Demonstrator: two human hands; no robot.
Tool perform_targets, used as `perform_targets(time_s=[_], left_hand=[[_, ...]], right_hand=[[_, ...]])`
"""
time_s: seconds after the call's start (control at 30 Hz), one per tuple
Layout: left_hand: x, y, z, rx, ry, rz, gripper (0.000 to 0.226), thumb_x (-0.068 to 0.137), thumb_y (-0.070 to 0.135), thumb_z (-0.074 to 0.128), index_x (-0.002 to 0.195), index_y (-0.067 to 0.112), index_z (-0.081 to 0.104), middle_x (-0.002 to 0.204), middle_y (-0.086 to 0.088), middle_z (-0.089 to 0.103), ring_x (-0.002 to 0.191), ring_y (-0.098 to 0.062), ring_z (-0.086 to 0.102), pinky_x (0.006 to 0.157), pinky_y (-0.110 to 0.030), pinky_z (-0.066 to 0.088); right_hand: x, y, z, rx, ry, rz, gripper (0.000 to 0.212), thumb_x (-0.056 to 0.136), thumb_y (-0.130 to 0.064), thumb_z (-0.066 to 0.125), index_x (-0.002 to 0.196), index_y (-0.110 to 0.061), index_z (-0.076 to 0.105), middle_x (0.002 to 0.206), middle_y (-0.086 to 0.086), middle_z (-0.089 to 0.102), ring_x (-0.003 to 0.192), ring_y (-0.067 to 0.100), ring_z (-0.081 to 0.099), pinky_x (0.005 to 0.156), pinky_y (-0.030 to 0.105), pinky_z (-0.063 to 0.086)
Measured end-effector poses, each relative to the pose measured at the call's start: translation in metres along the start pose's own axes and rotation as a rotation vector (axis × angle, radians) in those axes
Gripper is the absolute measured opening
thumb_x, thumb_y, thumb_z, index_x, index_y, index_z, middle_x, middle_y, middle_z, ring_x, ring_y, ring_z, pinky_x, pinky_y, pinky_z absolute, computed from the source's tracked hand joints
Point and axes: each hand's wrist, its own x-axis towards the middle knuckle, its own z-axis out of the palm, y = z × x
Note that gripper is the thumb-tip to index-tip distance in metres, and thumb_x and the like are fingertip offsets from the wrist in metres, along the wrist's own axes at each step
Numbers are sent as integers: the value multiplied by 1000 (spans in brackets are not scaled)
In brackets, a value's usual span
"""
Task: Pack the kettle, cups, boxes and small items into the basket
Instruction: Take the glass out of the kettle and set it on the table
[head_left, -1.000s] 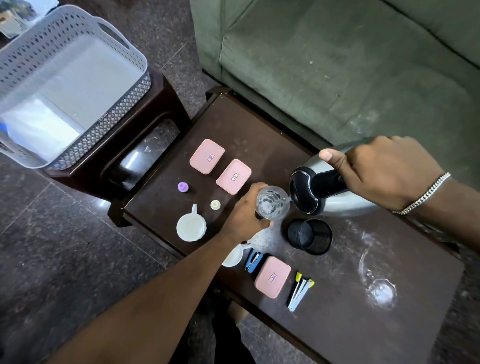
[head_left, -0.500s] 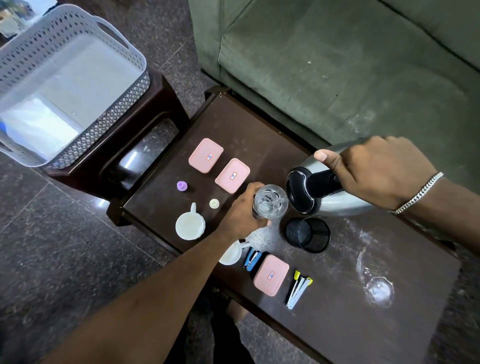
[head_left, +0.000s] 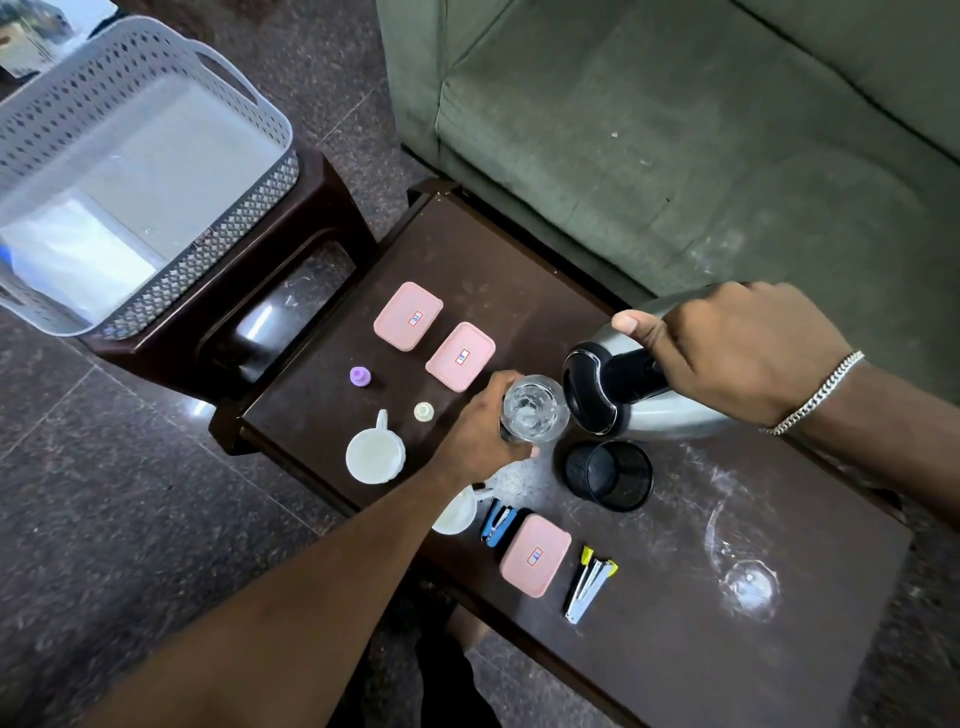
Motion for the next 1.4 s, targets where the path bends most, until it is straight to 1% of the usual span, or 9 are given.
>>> perform_targets(time_s=[0.13, 0.43, 0.6, 0.67, 0.87, 1.03, 1.13, 1.23, 1.4], left_hand=[[1, -1, 0, 6, -6, -2, 89, 64, 12, 92, 132, 35, 40, 124, 9, 64, 115, -7, 63, 95, -12, 48], [2, -1, -2, 15, -13, -3, 89, 64, 16, 92, 134, 36, 41, 125, 9, 63, 118, -11, 62, 102, -35, 54], [1, 0, -3, 18, -23, 14, 90, 63, 17, 94, 136, 32, 42, 128, 8, 61, 121, -11, 60, 106, -38, 52], [1, 1, -2, 5, -25, 12, 93, 62, 17, 94, 138, 31, 42, 129, 7, 62, 121, -11, 60, 106, -37, 51], [-1, 5, -5, -35, -80, -42, 116, 58, 24, 100, 150, 37, 30, 145, 7, 52, 133, -10, 52, 108, -19, 41], [-10, 2, -11, -51, -56, -51, 122, 58, 29, 101, 154, 36, 27, 156, 9, 39, 136, 12, 38, 94, 7, 31], [-15, 9, -15, -40, -22, -32, 122, 60, 31, 101, 157, 33, 26, 160, 7, 35, 147, -2, 32, 111, -7, 30], [-21, 20, -19, -26, 17, -4, 118, 64, 32, 99, 157, 29, 28, 162, 7, 35, 148, -5, 31, 122, -29, 30], [-24, 46, -26, 19, 108, 77, 107, 66, 37, 96, 154, 32, 35, 153, 10, 41, 143, -2, 37, 120, -28, 32]], right_hand=[[2, 0, -3, -23, -51, -17, 81, 94, -70, 2, 56, -18, 51, 48, -1, 21, 65, 40, 68, 54, 31, 34], [6, 19, 10, 121, -32, 6, 65, 98, -67, 13, 51, -26, 28, 48, -2, 23, 63, 44, 66, 57, 34, 38], [6, 36, 25, 190, -90, 47, 88, 97, -74, 7, 62, -16, 62, 54, 9, 46, 67, 42, 65, 59, 36, 46], [6, 42, 33, 219, -85, 58, 91, 93, -76, 2, 64, -15, 64, 59, 13, 58, 68, 41, 65, 62, 38, 51], [1, 61, 51, 414, -105, 106, 93, 91, -79, 6, 61, -16, 68, 64, 11, 70, 67, 34, 67, 69, 43, 56], [-9, 73, 61, 559, -86, 207, 87, 92, -79, 17, 48, -10, 47, 44, 6, 51, 48, 25, 53, 52, 33, 39], [-16, 78, 64, 596, -60, 249, 87, 94, -76, 20, 51, -3, 40, 44, 13, 39, 46, 28, 42, 50, 32, 36], [-21, 84, 68, 623, -69, 290, 96, 94, -76, 19, 55, 6, 50, 51, 27, 50, 53, 38, 51, 60, 40, 46], [-29, 94, 67, 714, -16, 387, 99, 92, -81, 21, 59, 4, 59, 53, 27, 54, 57, 40, 56, 64, 43, 49]])
